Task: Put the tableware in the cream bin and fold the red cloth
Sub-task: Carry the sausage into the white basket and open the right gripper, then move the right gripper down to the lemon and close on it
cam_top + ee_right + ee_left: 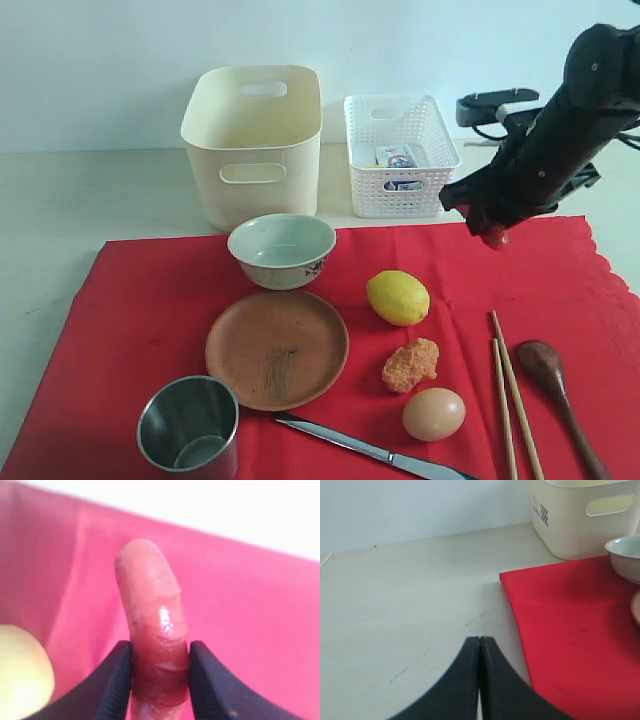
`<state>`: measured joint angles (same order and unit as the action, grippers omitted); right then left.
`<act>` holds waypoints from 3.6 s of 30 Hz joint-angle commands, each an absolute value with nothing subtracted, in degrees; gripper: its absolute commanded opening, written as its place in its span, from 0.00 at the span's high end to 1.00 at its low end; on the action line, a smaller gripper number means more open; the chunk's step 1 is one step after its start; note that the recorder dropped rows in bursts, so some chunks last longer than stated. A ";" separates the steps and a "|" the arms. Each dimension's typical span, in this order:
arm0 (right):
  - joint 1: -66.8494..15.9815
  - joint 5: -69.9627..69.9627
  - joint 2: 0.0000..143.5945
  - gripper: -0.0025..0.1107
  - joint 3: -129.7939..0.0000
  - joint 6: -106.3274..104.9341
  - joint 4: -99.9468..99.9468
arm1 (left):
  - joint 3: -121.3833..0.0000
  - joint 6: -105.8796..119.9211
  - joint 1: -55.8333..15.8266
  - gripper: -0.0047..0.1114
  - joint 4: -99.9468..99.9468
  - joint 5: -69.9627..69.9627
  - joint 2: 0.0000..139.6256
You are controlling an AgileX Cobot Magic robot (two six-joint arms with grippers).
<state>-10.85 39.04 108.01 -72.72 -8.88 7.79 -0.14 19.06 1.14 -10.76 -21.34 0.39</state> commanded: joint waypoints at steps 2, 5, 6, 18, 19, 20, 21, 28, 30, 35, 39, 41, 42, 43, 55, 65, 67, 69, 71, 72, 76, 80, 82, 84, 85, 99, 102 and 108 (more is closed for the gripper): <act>-10.58 34.52 103.26 0.98 -72.98 -9.53 9.15 | 0.00 19.28 0.91 0.96 -11.03 -21.29 0.00; -10.58 32.74 102.13 0.98 -72.98 -12.30 13.37 | 0.00 19.28 0.91 0.96 -11.03 -21.29 0.00; -10.58 31.98 101.99 0.98 -72.98 -13.86 15.53 | 0.00 19.28 0.91 0.96 -11.03 -21.29 0.00; -10.68 19.97 105.18 0.98 -77.15 -34.09 38.52 | 0.00 19.28 0.91 0.96 -11.03 -21.29 0.00; -10.68 20.70 106.30 0.98 -78.73 -34.09 38.52 | 0.00 19.28 0.91 0.96 -11.03 -21.29 0.00; -10.56 21.22 107.44 0.98 -79.98 -34.21 38.52 | 0.00 19.28 0.91 0.96 -11.03 -21.29 0.00; -10.56 21.72 108.63 0.98 -81.55 -34.20 38.52 | 0.00 19.28 0.91 0.96 -11.03 -21.29 0.00; -10.56 21.94 118.11 0.98 -93.18 -30.81 33.62 | 0.00 19.28 0.91 0.96 -11.03 -21.29 0.00; -10.56 22.42 121.64 0.98 -97.34 -25.74 28.24 | 0.00 19.28 0.91 0.96 -11.03 -21.29 0.00; -10.56 24.69 129.55 0.98 -107.22 -16.75 16.72 | 0.00 19.28 0.91 0.96 -11.03 -21.29 0.00; -10.56 26.50 134.63 0.98 -113.95 -15.75 15.02 | 0.00 19.28 0.91 0.96 -11.03 -21.29 0.00; -10.56 26.61 136.67 0.98 -116.77 -15.75 15.02 | 0.00 19.28 0.91 0.96 -11.03 -21.29 0.00; -10.56 26.61 137.75 0.98 -118.29 -15.75 15.02 | 0.00 19.28 0.91 0.96 -11.03 -21.29 0.00; -10.69 26.61 138.83 0.98 -119.55 -15.75 15.02 | 0.00 19.28 0.91 0.96 -11.03 -21.29 0.00; -10.69 25.86 148.11 0.97 -129.08 -17.74 16.17 | 0.00 19.28 0.91 0.96 -11.03 -21.29 0.00; -10.69 28.37 146.82 0.51 -129.08 -19.20 16.17 | 0.00 19.28 0.91 0.96 -11.03 -21.29 0.00; -10.69 30.12 145.27 0.43 -129.08 -19.20 16.03 | 0.00 19.28 0.91 0.96 -11.03 -21.29 0.00; -10.69 32.43 143.62 0.39 -129.08 -19.20 16.03 | 0.00 19.28 0.91 0.96 -11.03 -21.29 0.00; -10.69 34.98 141.84 0.37 -129.08 -19.20 16.03 | 0.00 19.28 0.91 0.96 -11.03 -21.29 0.00; -10.69 36.67 140.77 0.38 -129.08 -19.20 16.03 | 0.00 19.28 0.91 0.96 -11.03 -21.29 0.00; -10.69 44.63 136.46 0.38 -129.08 -16.47 13.38 | 0.00 19.28 0.91 0.96 -11.03 -21.29 0.00; -10.69 54.63 132.44 0.38 -129.08 -13.16 9.47 | 0.00 19.28 0.91 0.96 -11.03 -21.29 0.00; -10.69 59.23 130.61 0.38 -129.08 -12.00 7.64 | 0.00 19.28 0.91 0.96 -11.03 -21.29 0.00; -10.69 63.65 128.67 0.38 -129.08 -10.94 6.46 | 0.00 19.28 0.91 0.96 -11.03 -21.29 0.00; -10.69 65.97 127.85 0.38 -129.08 -10.52 5.91 | 0.00 19.28 0.91 0.96 -11.03 -21.29 0.00; -10.69 69.96 116.43 0.38 -113.10 -6.75 6.98 | 0.00 19.28 0.91 0.96 -11.03 -21.29 0.00; -10.69 69.96 112.66 0.38 -106.44 -7.43 6.98 | 0.00 19.28 0.91 0.96 -11.03 -21.29 0.00; -10.69 63.54 101.53 0.38 -88.20 -9.89 7.22 | 0.00 19.28 0.91 0.96 -11.03 -21.29 0.00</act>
